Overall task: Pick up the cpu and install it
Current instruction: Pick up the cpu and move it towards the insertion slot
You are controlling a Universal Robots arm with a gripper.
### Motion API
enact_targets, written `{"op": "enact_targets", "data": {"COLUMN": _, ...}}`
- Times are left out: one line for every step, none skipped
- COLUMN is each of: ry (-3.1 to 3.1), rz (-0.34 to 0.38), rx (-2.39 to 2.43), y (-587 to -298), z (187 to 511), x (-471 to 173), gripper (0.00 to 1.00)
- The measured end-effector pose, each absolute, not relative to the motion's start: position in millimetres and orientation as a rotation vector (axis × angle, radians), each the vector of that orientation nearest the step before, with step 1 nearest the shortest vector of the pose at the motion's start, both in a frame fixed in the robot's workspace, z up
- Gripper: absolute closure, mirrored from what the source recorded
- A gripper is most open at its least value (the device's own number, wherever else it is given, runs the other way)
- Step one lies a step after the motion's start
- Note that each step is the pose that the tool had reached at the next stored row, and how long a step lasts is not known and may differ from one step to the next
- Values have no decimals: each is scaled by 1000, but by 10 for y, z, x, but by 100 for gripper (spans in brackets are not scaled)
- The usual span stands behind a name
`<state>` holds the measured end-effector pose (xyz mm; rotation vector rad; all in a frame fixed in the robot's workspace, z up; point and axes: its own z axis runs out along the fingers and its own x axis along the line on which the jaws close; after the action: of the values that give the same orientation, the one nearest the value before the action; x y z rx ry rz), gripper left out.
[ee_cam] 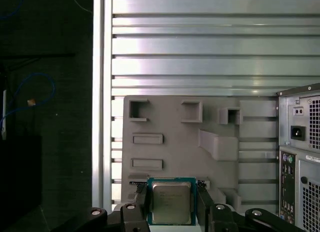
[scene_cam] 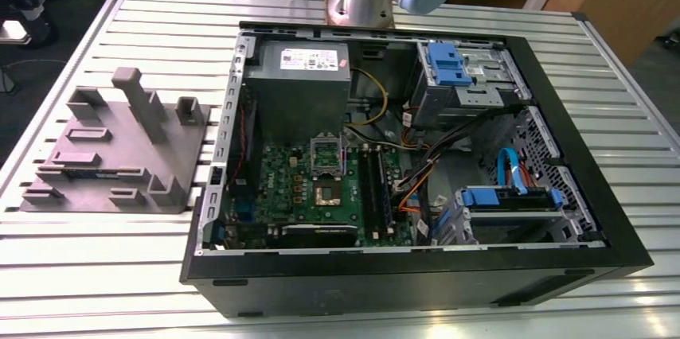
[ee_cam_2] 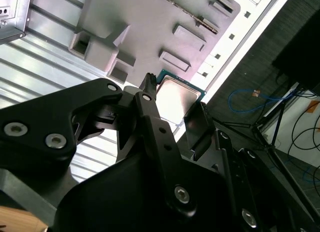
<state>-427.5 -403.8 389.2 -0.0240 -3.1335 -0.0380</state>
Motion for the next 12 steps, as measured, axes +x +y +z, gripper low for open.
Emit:
{"op": "enact_targets", "data": {"ry": -3134, "rz": -38, "rx": -24, "y": -4038, "z": 3891, "x": -4271, "gripper": 53}}
{"op": "enact_targets", "data": {"ry": -3134, "rz": -38, "rx": -24, "y": -4038, "z": 3891, "x": -4268, "gripper": 53}}
{"op": "enact_targets", "data": {"ry": -3134, "rz": -38, "rx": -24, "y": -4038, "z": 3891, "x": -4266, "gripper": 53}}
{"op": "enact_targets", "data": {"ry": -3133, "rz": -38, "rx": -24, "y": -4038, "z": 3891, "x": -4264, "gripper": 53}}
{"op": "enact_targets", "data": {"ry": -3133, "rz": -38, "rx": -24, "y": -4038, "z": 3892, "x": -4261, "gripper": 53}}
{"op": "enact_targets", "data": {"ry": -3133, "rz": -38, "rx": -24, "y": -4038, "z": 3892, "x": -4259, "gripper": 53}}
{"op": "enact_targets", "data": {"ry": -3133, "rz": -38, "rx": -24, "y": -4038, "z": 3892, "x": -4258, "gripper": 53}}
{"op": "enact_targets", "data": {"ry": -3133, "rz": -38, "rx": -24, "y": -4038, "z": 3891, "x": -4255, "gripper": 53}}
{"op": "enact_targets", "data": {"ry": -3133, "rz": -38, "rx": -24, "y": -4038, "z": 3892, "x": -4253, "gripper": 53}}
{"op": "enact_targets", "data": {"ry": -3133, "rz": -38, "rx": -24, "y": -4038, "z": 3892, "x": -4253, "gripper": 53}}
{"op": "enact_targets", "data": {"ry": -3133, "rz": -38, "rx": -24, "y": -4038, "z": 3892, "x": -4253, "gripper": 53}}
{"op": "enact_targets", "data": {"ry": -3133, "rz": -38, "rx": -24, "y": -4038, "z": 3896, "x": -4252, "gripper": 53}}
